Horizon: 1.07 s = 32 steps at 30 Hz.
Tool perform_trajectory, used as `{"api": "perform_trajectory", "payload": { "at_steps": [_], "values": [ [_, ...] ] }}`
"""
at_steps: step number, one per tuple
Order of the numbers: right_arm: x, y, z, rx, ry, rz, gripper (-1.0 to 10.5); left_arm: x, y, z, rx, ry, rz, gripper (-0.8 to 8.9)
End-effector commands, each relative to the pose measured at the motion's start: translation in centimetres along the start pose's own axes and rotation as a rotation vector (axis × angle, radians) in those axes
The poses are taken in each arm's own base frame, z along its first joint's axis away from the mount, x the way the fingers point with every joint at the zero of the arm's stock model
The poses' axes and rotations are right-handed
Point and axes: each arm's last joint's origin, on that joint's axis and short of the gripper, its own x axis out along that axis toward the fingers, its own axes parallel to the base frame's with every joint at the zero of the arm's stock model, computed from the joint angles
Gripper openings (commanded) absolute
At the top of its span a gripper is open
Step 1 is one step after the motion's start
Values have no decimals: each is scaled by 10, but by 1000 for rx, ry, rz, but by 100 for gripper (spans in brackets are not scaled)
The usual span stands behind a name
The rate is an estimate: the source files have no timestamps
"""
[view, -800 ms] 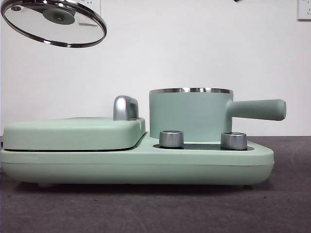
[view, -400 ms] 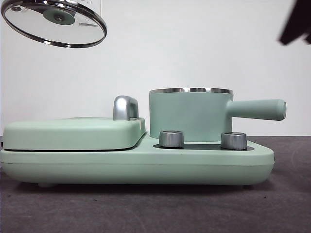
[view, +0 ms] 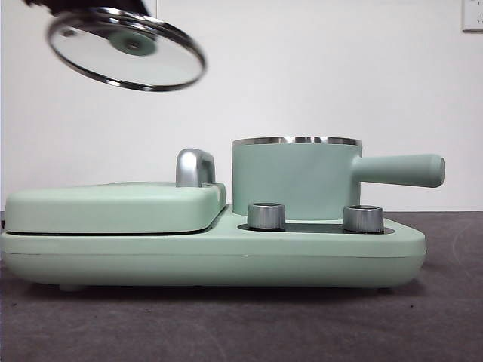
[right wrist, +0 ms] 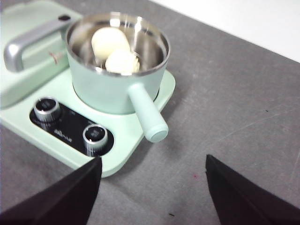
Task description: Put the buns in a small steamer
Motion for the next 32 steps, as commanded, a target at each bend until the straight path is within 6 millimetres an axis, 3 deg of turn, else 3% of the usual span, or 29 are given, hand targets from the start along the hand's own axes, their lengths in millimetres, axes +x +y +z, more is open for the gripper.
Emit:
{"api": "perform_trajectory", "payload": {
  "at_steps": [1,15,24,32],
  "values": [
    [-3,0,2,41,-21,4,344,13,-10,11,8,-72,-44,10],
    [-3,0,2,42,-20,13,344,88,-60,16,78,-284,-206,10],
    [-3,0,2,44,-20,12,344,130,-65,1,92,-298,-217,10],
    [-3,0,2,44,-19,12,344,154,-65,-10,146,-307,-209,10]
  ]
}}
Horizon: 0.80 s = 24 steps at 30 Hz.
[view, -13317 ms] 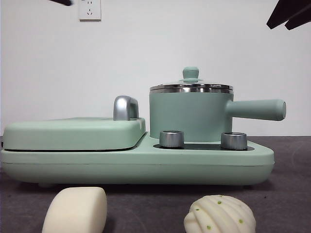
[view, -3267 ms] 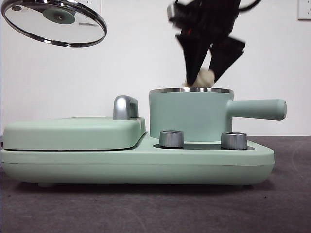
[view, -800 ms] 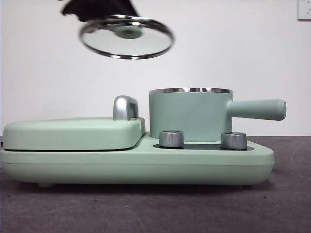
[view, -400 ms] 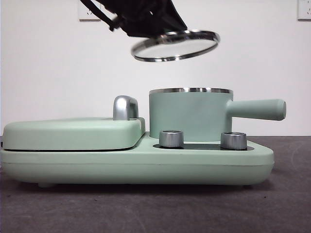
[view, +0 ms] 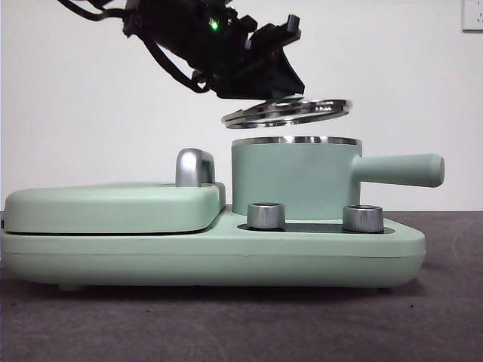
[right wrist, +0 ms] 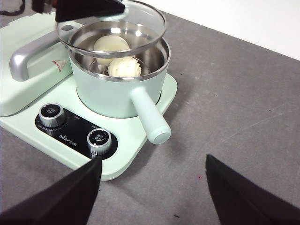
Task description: Put the buns in a small steamer
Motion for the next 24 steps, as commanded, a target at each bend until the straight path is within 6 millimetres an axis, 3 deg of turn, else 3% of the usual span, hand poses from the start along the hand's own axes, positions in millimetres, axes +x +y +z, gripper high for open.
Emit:
{"api": "perform_trajectory", "payload": {
  "at_steps": [1,24],
  "values": [
    [-1,1,2,16,-10,9,344,9,-2,4,33,-36,-10,10],
    [-1,0,1,14,-2,8,344,23,-8,-11,42,-21,-29,10]
  ]
}}
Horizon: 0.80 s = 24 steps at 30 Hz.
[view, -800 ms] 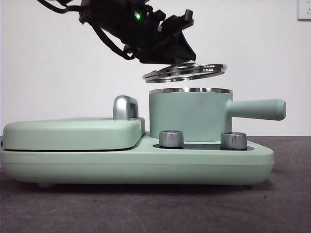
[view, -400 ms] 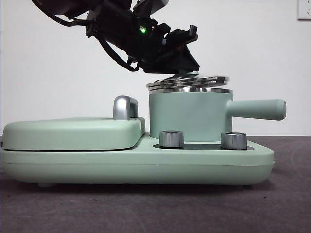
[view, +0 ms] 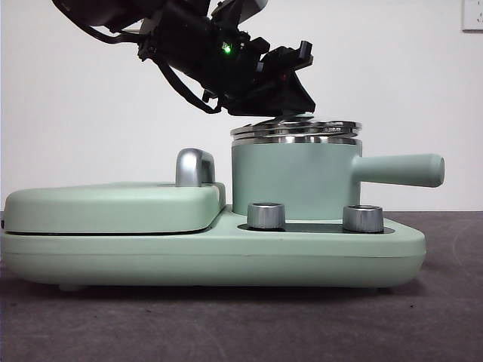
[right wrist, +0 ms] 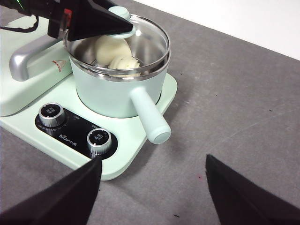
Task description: Put the buns in a small steamer
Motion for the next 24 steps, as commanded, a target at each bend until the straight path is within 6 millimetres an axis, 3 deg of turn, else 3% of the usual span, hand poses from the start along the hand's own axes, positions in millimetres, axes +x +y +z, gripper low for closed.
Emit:
{"api": "perform_trajectory", "payload": {
  "at_steps": [1,24],
  "values": [
    [-1,0,1,13,0,8,344,8,-3,4,19,-30,-11,10],
    [-1,0,0,10,11,7,344,13,-1,-10,43,46,-14,10]
  ]
}}
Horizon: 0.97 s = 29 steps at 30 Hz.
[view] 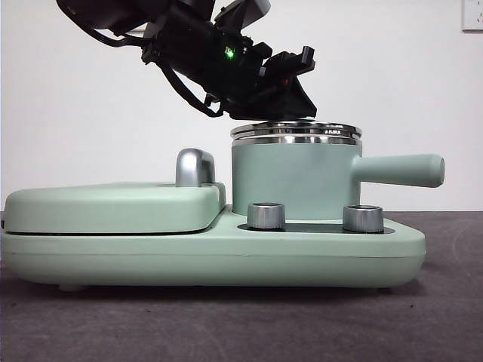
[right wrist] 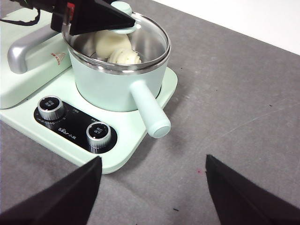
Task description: Put the buns in a small steamer
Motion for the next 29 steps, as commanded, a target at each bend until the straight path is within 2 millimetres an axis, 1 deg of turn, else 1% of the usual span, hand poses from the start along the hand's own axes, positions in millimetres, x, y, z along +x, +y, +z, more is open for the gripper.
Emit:
{"api": "perform_trajectory", "payload": {
  "at_steps": [1,14,16,19,20,23,25,29],
  "values": [
    [-1,0,2,16,-10,8,344,10,-2,-8,48,27,-12,10],
    [-1,0,2,16,-10,8,344,11,-2,-10,64,37,-14,12],
    [-1,0,2,16,-10,8,344,11,-2,-10,58,36,-14,60],
    [-1,0,2,16,-10,8,344,11,-2,-10,27,31,-13,221],
    [-1,0,2,16,-10,8,344,10,-2,-9,13,30,-13,257],
    [-1,0,2,16,-10,8,344,6,-3,-3,-45,21,-11,274],
    [-1,0,2,16,-10,8,344,-1,-3,5,-76,9,-10,280],
    [-1,0,2,16,-10,8,344,-23,-4,26,-117,19,-7,280]
  ]
}}
